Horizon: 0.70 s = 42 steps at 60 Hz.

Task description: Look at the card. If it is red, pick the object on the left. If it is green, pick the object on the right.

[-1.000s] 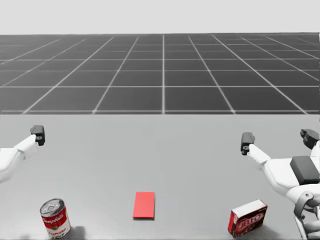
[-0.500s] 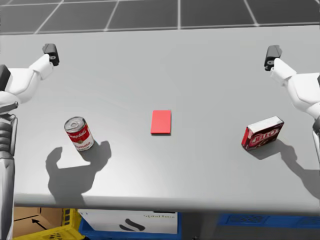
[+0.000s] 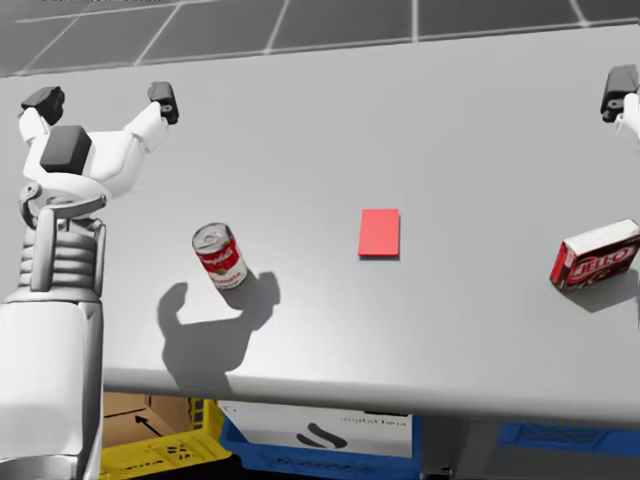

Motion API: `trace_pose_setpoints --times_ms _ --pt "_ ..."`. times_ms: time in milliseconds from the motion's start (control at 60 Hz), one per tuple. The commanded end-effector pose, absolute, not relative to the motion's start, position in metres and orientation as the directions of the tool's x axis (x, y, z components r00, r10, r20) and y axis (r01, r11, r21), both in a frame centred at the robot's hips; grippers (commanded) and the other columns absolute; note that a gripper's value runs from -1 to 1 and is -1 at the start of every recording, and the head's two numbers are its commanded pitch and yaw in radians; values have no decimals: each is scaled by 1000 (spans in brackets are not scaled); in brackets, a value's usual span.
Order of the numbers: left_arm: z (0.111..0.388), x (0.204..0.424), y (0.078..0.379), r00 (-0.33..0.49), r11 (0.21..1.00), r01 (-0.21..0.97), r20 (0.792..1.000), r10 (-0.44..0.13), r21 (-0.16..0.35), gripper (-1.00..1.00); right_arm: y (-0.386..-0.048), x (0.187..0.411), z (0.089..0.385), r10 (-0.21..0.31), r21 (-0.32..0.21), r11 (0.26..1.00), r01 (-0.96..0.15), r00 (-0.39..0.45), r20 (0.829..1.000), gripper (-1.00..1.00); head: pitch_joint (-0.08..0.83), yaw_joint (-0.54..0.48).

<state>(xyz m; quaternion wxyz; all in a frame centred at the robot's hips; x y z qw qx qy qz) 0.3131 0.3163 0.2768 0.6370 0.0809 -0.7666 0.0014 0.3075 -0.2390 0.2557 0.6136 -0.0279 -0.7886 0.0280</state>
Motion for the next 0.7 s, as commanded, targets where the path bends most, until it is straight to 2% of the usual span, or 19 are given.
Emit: trace_pose_setpoints --times_ms 17,250,483,533,583,700 --pt "276 314 317 -171 986 -130 978 -122 100 -1000 -238 307 256 74 -76 997 4 -244 967 -1000 698 279" --pt "276 315 317 -166 988 -127 980 -110 89 -1000 -238 307 254 68 -72 997 -6 -234 970 -1000 705 403" --pt "283 307 312 -159 994 -88 984 -83 69 -1000 -238 308 253 64 -67 998 -7 -227 972 -1000 702 426" --pt "289 297 308 -131 997 -57 990 -53 46 -1000 -238 308 252 62 -65 998 -6 -224 973 -1000 699 421" --pt "295 287 305 -78 1000 -25 997 -4 2 -1000 -237 308 252 62 -65 998 -6 -222 973 -1000 695 417" --pt "303 257 295 -12 1000 25 1000 -14 14 -1000 -236 308 251 69 -72 997 -6 -219 973 -1000 691 420"
